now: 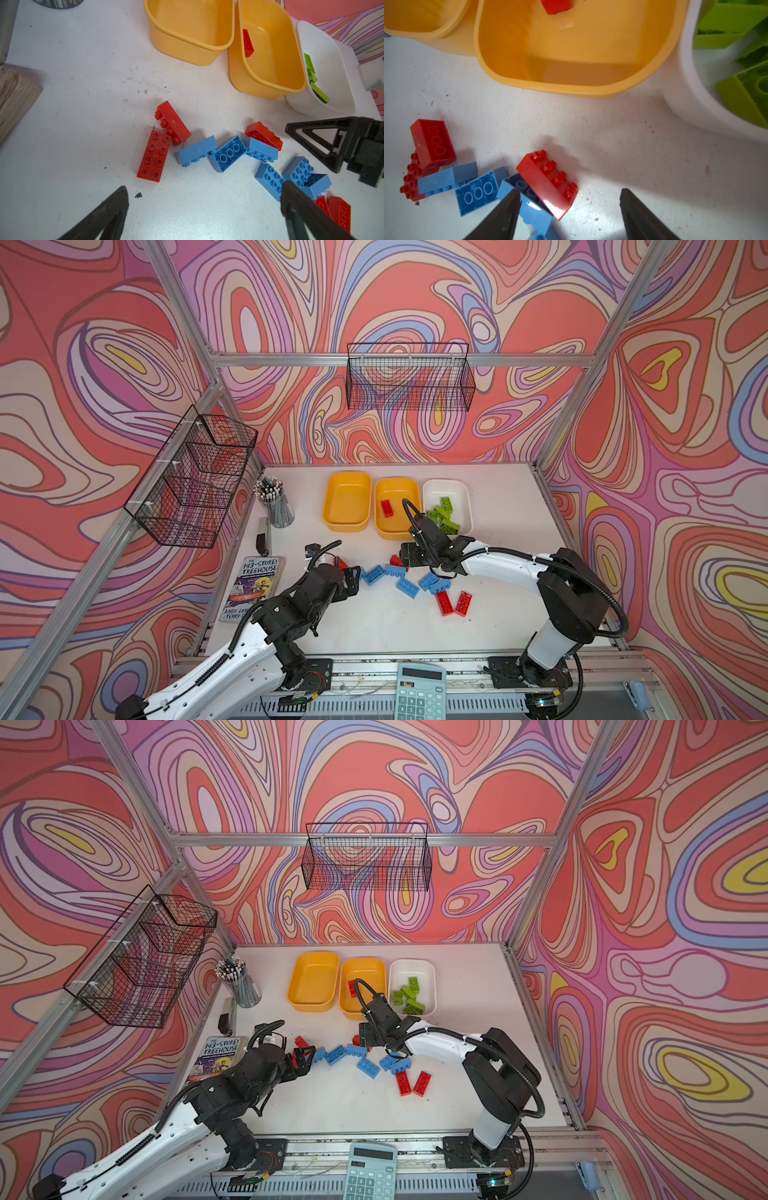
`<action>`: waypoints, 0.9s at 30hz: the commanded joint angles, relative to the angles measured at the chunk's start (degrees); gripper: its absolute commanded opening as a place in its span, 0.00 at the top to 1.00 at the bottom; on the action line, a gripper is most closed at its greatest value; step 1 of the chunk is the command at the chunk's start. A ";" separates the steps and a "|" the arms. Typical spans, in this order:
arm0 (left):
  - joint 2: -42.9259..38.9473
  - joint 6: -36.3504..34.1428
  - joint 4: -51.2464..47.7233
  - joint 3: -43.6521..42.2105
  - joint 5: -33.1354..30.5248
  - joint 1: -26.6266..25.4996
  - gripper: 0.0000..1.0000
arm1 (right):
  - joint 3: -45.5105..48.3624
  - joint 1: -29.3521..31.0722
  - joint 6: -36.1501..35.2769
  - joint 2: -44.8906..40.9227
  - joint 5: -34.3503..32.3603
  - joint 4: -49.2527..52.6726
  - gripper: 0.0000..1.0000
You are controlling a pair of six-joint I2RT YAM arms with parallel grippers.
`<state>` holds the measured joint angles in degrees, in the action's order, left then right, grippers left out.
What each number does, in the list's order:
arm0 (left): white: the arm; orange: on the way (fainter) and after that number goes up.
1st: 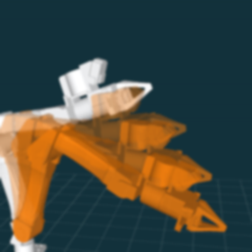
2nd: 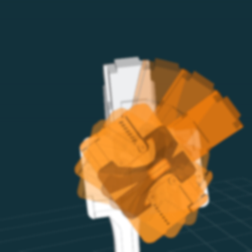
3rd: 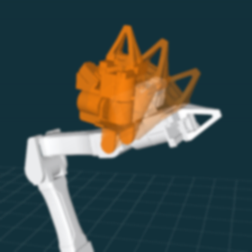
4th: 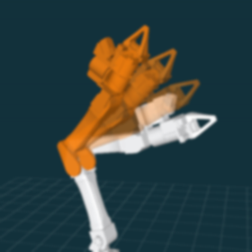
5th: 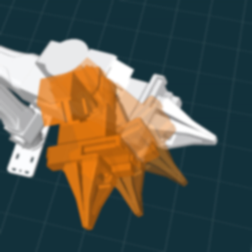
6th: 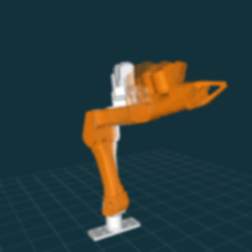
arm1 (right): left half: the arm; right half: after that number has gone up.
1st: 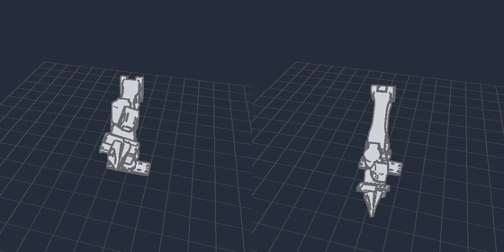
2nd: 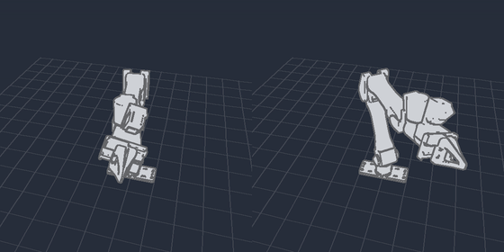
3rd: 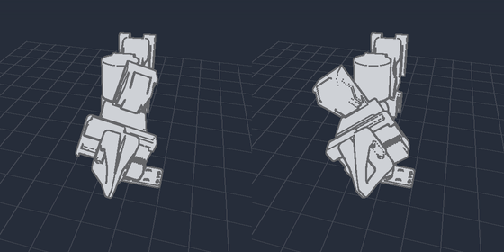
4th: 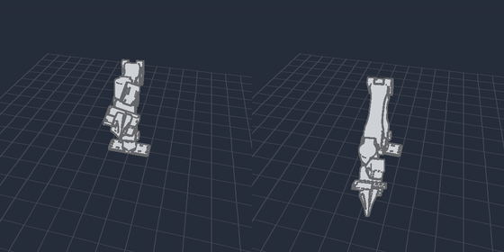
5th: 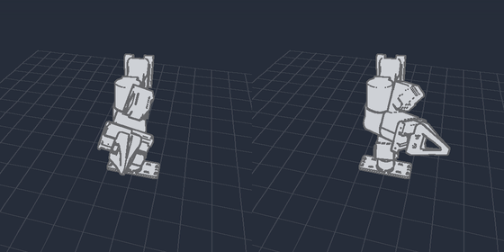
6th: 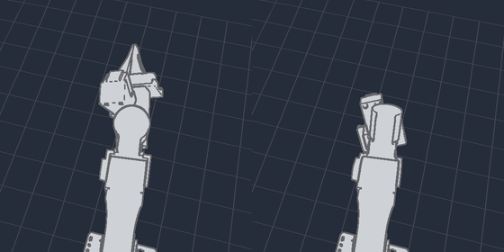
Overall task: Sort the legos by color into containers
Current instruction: 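Grasp a red brick among blue bricks with the right gripper while the left withdraws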
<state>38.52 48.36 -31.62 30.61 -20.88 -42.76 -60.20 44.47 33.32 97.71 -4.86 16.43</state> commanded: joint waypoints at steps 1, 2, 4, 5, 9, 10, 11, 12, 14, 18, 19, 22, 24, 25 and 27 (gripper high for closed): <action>-0.05 1.56 -2.66 -0.44 -2.12 0.04 0.00 | -2.33 0.79 -1.23 1.58 2.08 -1.35 0.21; 0.28 1.49 -2.54 -0.46 -2.09 0.05 0.00 | -2.81 1.15 -1.41 2.22 2.33 -1.23 0.22; 1.13 1.42 -2.34 -0.42 -2.10 0.05 0.00 | -3.70 1.87 -1.54 3.67 2.55 -1.13 0.22; 1.47 1.39 -2.06 -0.46 -2.01 0.05 0.00 | -4.04 2.16 -1.51 4.99 2.71 -1.06 0.22; 2.67 1.06 -0.80 -0.41 -1.48 0.10 0.00 | -4.47 2.49 -1.51 7.20 2.84 -1.37 0.26; 2.92 0.95 -0.48 -0.41 -1.44 0.14 0.00 | -4.56 2.53 -1.49 7.72 2.85 -1.40 0.28; 3.16 0.95 -0.39 -0.42 -1.44 0.14 0.00 | -4.61 2.51 -1.50 8.11 2.85 -1.36 0.30; 3.27 0.95 -0.33 -0.45 -1.43 0.14 0.00 | -4.73 2.48 -1.50 8.54 2.77 -1.18 0.32; 3.48 0.71 -0.29 -0.42 -1.44 0.22 0.00 | -4.88 2.53 -1.57 9.22 2.40 -0.99 0.34; 3.32 0.72 -0.51 -0.43 -1.36 0.31 0.00 | -5.18 2.48 -1.50 10.16 1.75 -0.78 0.39; 3.25 0.68 -0.65 -0.46 -1.35 0.38 0.00 | -5.33 2.48 -1.50 10.21 1.51 -0.65 0.41; 3.14 0.68 -0.88 -0.46 -1.33 0.41 0.00 | -5.71 2.54 -1.42 10.91 0.71 -0.02 0.46; 3.16 0.69 -1.05 -0.31 -1.35 0.49 0.00 | -6.08 2.49 -1.49 11.34 0.24 0.34 0.49; 3.16 0.60 -1.18 -0.21 -1.35 0.49 0.00 | -6.31 2.55 -1.55 11.61 -0.05 0.60 0.51; 3.18 0.63 -1.55 -0.03 -1.51 0.58 0.00 | -6.75 2.51 -1.90 12.06 -0.15 0.95 0.58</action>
<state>41.87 48.64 -31.81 30.61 -21.32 -42.61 -65.52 46.85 31.66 108.49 -3.40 16.36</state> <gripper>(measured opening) 0.999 0.431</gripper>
